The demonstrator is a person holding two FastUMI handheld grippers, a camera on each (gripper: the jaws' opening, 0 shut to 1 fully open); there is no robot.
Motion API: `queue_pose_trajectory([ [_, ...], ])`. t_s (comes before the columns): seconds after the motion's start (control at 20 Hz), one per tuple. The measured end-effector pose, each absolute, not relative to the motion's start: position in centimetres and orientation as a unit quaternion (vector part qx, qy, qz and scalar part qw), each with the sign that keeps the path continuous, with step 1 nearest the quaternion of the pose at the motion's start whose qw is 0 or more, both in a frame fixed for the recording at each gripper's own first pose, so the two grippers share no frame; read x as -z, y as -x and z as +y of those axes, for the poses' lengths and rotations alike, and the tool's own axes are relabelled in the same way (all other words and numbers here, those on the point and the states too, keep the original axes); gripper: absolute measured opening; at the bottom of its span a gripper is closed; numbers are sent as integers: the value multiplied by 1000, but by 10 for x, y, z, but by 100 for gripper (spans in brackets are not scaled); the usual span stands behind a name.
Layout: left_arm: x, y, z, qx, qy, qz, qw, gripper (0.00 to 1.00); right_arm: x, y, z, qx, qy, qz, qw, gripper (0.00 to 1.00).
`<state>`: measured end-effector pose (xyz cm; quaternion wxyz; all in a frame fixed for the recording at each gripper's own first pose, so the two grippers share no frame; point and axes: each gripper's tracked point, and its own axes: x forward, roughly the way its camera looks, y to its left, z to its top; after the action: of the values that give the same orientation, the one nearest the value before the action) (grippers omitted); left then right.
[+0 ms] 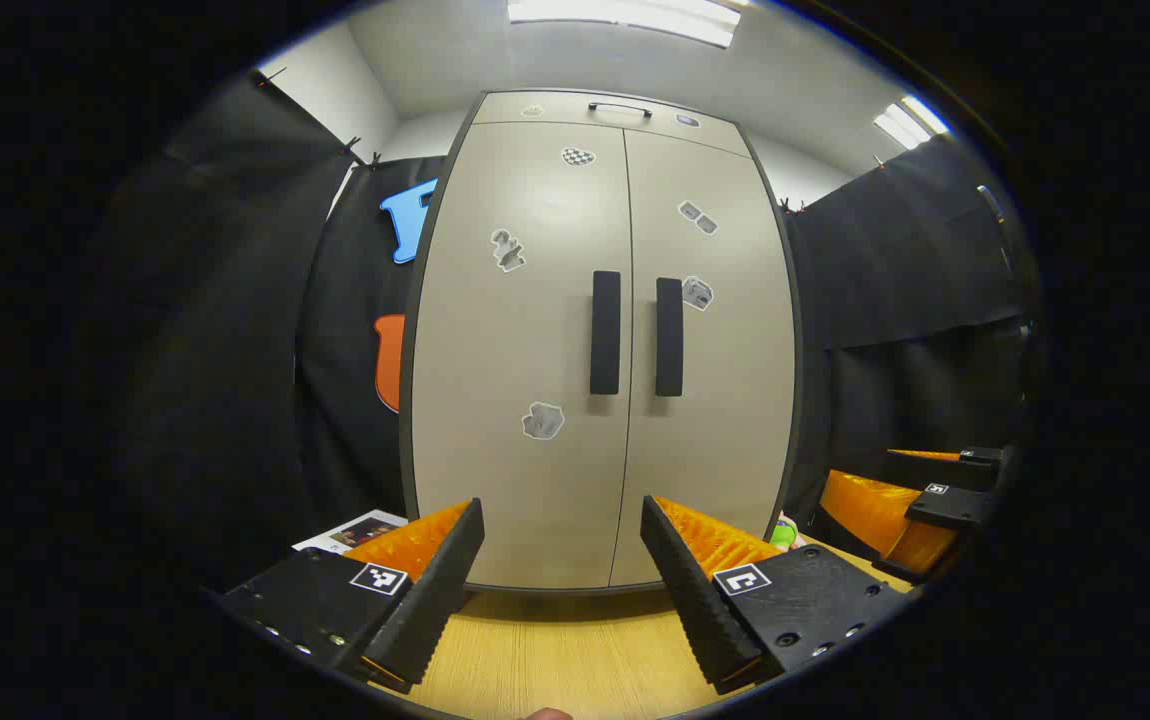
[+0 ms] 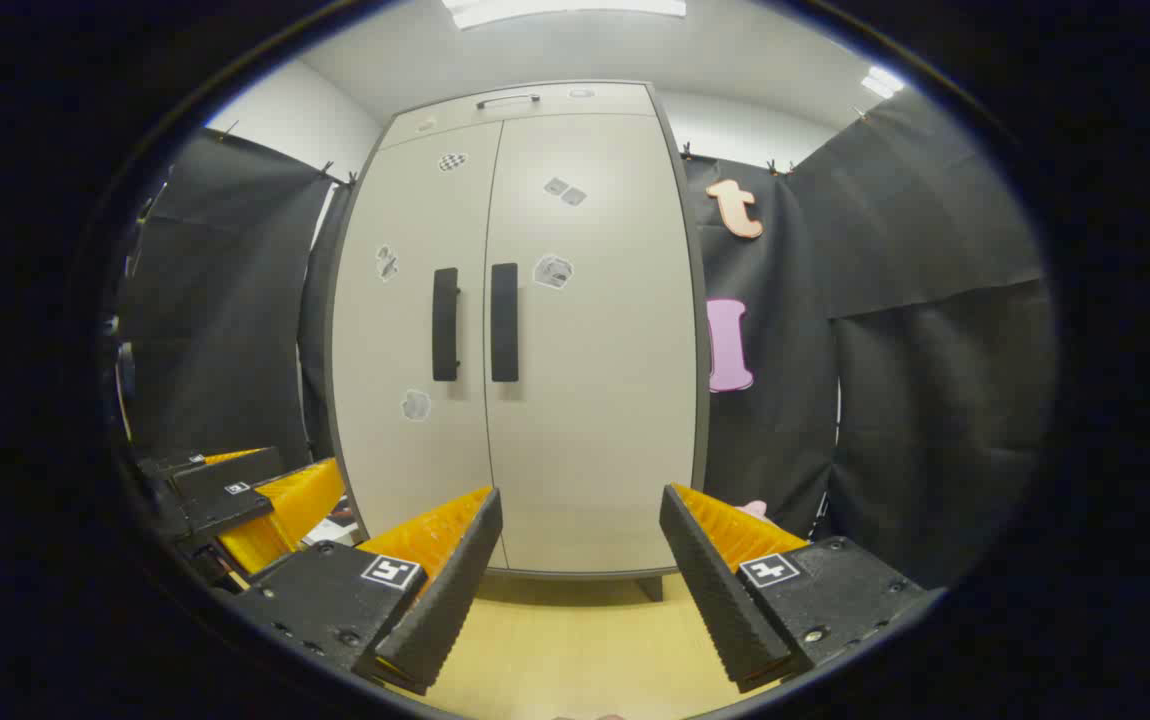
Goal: Open the right door of the double-door shoe cabinet with the right hand, and open the left door with the left hand.
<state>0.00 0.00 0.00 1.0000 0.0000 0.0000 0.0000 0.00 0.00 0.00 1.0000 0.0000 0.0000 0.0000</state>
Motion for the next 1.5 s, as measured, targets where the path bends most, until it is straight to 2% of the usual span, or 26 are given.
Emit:
queue_pose_trajectory([
  [0.45, -8, -5, 1, 4, -16, -9, 1000, 95, -5, -5, 3, 2, 1, -9, 1000, 98],
  [0.75, -19, -10, 13, -3, -19, -19, 1000, 95, -36, -24, 10, 5, -1, -33, 999, 100],
  [0.8, -23, -12, 16, -5, -21, -22, 1000, 95, -41, -28, 12, 4, 1, -35, 999, 97],
  [1.0, -38, -15, 26, -9, -25, -32, 999, 95, -54, -47, 25, -4, 6, -39, 999, 98],
  [1.05, -36, -15, 27, -7, -25, -31, 999, 95, -56, -52, 28, -6, 6, -38, 999, 100],
  [1.5, -19, 11, 43, -18, -22, -9, 1000, 95, -94, -114, 50, -20, 11, -56, 998, 98],
])
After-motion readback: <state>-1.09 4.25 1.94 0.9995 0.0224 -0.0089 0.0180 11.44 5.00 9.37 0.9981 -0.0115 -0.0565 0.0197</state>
